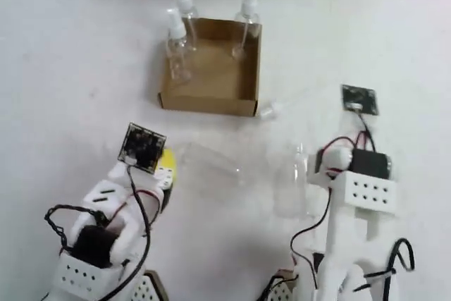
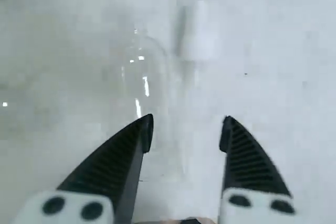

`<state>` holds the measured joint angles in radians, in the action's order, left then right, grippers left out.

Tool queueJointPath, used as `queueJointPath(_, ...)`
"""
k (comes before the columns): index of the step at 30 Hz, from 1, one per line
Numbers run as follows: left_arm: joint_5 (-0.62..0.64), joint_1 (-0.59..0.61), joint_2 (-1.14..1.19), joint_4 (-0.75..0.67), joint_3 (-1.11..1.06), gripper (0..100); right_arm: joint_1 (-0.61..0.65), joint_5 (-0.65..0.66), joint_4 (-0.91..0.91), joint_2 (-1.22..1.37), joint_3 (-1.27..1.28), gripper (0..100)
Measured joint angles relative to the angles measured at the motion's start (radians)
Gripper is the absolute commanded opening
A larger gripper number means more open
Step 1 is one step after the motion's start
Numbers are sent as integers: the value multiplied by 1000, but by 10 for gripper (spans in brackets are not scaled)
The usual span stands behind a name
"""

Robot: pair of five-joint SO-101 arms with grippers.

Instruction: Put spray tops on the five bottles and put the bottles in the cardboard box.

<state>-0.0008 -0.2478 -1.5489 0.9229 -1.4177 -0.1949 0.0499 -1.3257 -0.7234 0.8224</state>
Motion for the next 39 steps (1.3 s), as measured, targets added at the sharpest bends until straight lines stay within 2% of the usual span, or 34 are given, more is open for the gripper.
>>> queueJointPath(4, 71, -107, 23, 44, 104, 28, -155, 0, 0, -3, 3, 138)
queueJointPath(7, 126, -186, 150, 41, 173, 28, -278, 0, 14, -3, 5, 140)
queueJointPath(11, 245, -279, 387, -20, 284, 28, -391, -2, 40, -3, 46, 141)
queueJointPath(15, 414, -394, 631, -130, 368, 28, -433, -2, 58, -3, 63, 141)
queueJointPath(19, 591, -497, 821, -253, 408, 29, -436, -2, 60, -3, 86, 141)
queueJointPath(21, 623, -522, 904, -321, 414, 48, -436, -2, 63, -3, 87, 141)
queueJointPath(24, 640, -537, 1020, -420, 414, 136, -436, 11, 63, -3, 87, 141)
queueJointPath(27, 692, -552, 1135, -459, 448, 199, -436, 14, 63, -3, 91, 139)
queueJointPath(32, 721, -559, 1217, -419, 505, 182, -431, 17, 63, -3, 91, 138)
queueJointPath(34, 721, -557, 1201, -373, 509, 159, -385, 17, 63, -3, 91, 138)
queueJointPath(39, 605, -557, 1037, -258, 470, 14, -247, 17, 60, -9, 74, 141)
